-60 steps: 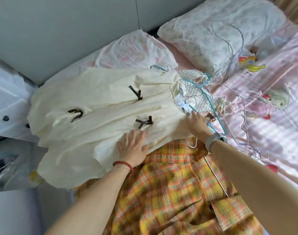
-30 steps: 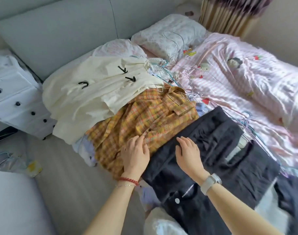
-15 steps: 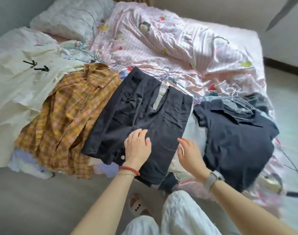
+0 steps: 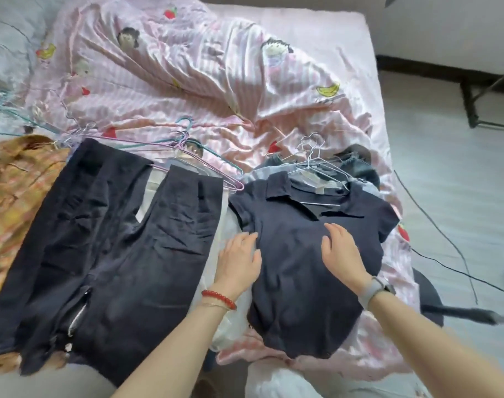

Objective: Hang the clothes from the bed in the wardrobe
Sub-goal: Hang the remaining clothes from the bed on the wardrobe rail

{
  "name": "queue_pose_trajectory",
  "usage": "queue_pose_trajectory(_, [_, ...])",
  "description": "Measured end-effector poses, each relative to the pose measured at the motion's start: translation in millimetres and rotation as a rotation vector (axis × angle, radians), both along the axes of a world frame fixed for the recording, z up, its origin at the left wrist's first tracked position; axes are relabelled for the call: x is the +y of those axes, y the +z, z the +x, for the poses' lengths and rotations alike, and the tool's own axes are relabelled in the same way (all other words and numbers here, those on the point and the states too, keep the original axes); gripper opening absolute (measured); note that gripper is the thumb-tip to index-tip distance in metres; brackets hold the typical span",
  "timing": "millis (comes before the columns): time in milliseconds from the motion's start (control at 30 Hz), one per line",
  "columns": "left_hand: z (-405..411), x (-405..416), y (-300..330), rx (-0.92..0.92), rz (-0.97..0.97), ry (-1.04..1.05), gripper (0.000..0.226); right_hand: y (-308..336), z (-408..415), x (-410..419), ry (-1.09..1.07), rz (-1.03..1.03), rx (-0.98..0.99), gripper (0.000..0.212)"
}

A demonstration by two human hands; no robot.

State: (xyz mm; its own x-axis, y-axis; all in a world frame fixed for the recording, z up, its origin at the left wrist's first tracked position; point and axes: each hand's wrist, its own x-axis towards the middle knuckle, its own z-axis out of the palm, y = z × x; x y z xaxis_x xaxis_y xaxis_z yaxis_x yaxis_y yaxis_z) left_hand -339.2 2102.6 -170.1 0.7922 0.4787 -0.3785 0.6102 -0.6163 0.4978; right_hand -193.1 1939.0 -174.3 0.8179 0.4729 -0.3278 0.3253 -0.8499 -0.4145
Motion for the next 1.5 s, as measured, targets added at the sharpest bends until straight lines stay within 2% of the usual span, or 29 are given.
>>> queue_pose_trajectory(167, [66.7,-50.3,-43.7,0.177,-0.047,-0.100,0.055,-35.5,117.5,-14.1,-0.031,-0.072,-0.015,0.046])
queue_pose_trajectory(300, [65.9,-71.0,-73.0,0.352,-0.118,-0.144,0.054,-60.9,170.7,-14.0,0.025,-0.168,0.044,0.051])
queue_pose_trajectory(400, [54.8,-75.7,-81.2,0.422,-0.117,-0.196,0.054,-72.9,191.5,-6.6,0.064,-0.216,0.114,0.052])
queue_pose_trajectory(600, [58.3,-63.7,-80.5,0.481,-0.168,-0.254,0.054,-79.1,210.3,-2.8,0.052,-0.257,0.079,0.045])
queue_pose_trajectory(667, [57.9,-63.4,-78.6,0.495,-0.178,-0.268,0.054,-77.5,207.5,-5.6,0.058,-0.165,0.111,0.040])
queue_pose_trajectory(767, [59.8,-63.8,-71.2,0.433,-0.193,-0.204,0.049,-70.7,185.0,-17.3,-0.080,0.064,0.092,0.035])
queue_pose_trajectory(867, [69.8,-56.7,-55.5,0.193,-0.152,-0.032,0.042,-59.7,157.1,-32.2,-0.224,0.159,-0.037,0.041])
queue_pose_trajectory(1000, [94.3,-32.8,-25.8,-0.068,0.054,0.114,0.049,-38.3,142.7,-43.9,-0.351,0.210,-0.120,0.048])
queue_pose_trajectory(1100, [111.8,-15.3,-2.6,-0.070,0.237,0.027,0.059,-19.3,145.3,-41.1,-0.356,0.268,-0.164,0.056])
queue_pose_trajectory(1167, [118.1,-8.0,9.4,-0.014,0.153,-0.055,0.051,-5.3,148.0,-35.3,-0.338,0.334,-0.182,0.061])
queue_pose_trajectory(1267, [106.6,-5.0,25.4,-0.015,-0.111,0.003,0.026,10.5,147.8,-24.2,-0.270,0.414,-0.200,0.054])
queue_pose_trajectory(1367, [65.9,-5.0,39.9,-0.115,-0.127,0.185,0.017,19.2,131.5,-6.7,-0.086,0.516,-0.147,0.040])
queue_pose_trajectory(1467, [10.5,1.3,49.7,-0.123,-0.086,0.383,0.012,22.4,96.6,18.0,0.157,0.543,-0.040,0.016])
queue_pose_trajectory(1500, [-10.4,4.3,53.4,-0.121,-0.066,0.447,0.010,23.1,82.8,27.6,0.264,0.540,-0.025,0.014])
